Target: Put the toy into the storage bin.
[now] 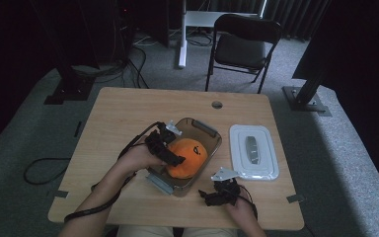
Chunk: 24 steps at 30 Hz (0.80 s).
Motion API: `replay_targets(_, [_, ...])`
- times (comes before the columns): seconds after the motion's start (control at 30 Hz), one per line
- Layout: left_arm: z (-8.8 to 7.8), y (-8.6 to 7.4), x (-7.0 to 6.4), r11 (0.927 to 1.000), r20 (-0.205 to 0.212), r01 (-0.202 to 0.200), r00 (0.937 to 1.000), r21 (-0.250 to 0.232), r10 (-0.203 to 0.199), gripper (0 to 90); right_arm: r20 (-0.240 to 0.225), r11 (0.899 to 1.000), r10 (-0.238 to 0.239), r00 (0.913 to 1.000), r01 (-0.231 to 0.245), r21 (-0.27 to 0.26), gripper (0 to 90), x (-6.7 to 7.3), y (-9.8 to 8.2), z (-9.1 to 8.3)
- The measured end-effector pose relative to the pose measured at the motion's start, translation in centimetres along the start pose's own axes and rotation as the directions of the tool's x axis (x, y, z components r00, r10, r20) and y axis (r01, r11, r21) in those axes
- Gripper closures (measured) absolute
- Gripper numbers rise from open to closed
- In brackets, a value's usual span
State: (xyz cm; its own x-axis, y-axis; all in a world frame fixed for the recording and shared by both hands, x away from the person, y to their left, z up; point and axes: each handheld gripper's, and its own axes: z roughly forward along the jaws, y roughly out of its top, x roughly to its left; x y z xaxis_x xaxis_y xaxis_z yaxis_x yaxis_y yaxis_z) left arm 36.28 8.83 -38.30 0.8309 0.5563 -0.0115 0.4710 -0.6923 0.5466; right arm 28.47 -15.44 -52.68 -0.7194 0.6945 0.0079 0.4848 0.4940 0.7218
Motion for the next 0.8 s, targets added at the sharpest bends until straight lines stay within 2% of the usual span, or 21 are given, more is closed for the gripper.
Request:
replay_targets(0.03, [-0.2,-0.1,0.0,0.9999,0.003,0.007,1.0,-0.008,-0.007,10.3,0.0,1.0,0.0,1.0,0.0,0.0,11.8,0.0,0.0,0.0])
replay_targets(0.1, [-0.5,-0.4,0.1,0.9999,-0.003,0.006,1.0,-0.016,-0.007,10.3,0.0,1.0,-0.001,1.0,0.001,0.0,11.8,0.0,0.0,0.0])
replay_targets(0.27, [-1.3,-1.1,0.5,0.9983,0.0,0.039,0.9992,-0.044,-0.039,9.2,0.001,1.0,-0.001,1.0,0.001,0.0,11.8,0.0,0.0,0.0])
replay_targets(0.3, [-1.6,-1.3,0.6,0.9982,0.012,0.033,0.9994,-0.049,-0.032,9.3,0.001,1.0,-0.001,1.0,0.001,0.0,11.9,0.0,0.0,0.0])
replay_targets(0.43, [-2.2,-1.7,0.7,0.9967,0.011,0.035,0.9994,-0.073,-0.034,9.3,0.001,1.0,-0.002,1.0,0.002,0.001,11.8,0.0,0.0,0.0])
replay_targets(0.53, [-2.9,-2.4,0.8,0.9914,0.004,0.059,0.9983,-0.117,-0.059,9.3,0.001,1.0,-0.001,1.0,0.001,0.0,11.8,0.0,0.0,0.0])
replay_targets(0.57, [-3.1,-2.6,0.8,0.9911,0.012,0.061,0.9981,-0.118,-0.06,9.3,0.002,1.0,-0.001,1.0,0.001,0.0,11.9,0.0,0.0,0.0])
replay_targets(0.63, [-3.6,-3.3,1.1,0.9844,0.042,0.089,0.9956,-0.151,-0.084,9.3,0.003,1.0,-0.002,1.0,0.002,0.001,11.8,0.0,0.0,0.0])
replay_targets(0.7, [-3.9,-3.8,1.3,0.9819,0.012,0.098,0.9952,-0.162,-0.097,9.3,0.002,1.0,-0.001,1.0,0.001,0.001,11.9,0.0,0.0,0.0])
replay_targets(0.8, [-4.4,-4.5,1.7,0.9769,0.003,0.109,0.9939,-0.184,-0.11,9.4,0.003,1.0,-0.002,1.0,0.002,0.001,11.9,0.0,0.0,0.0])
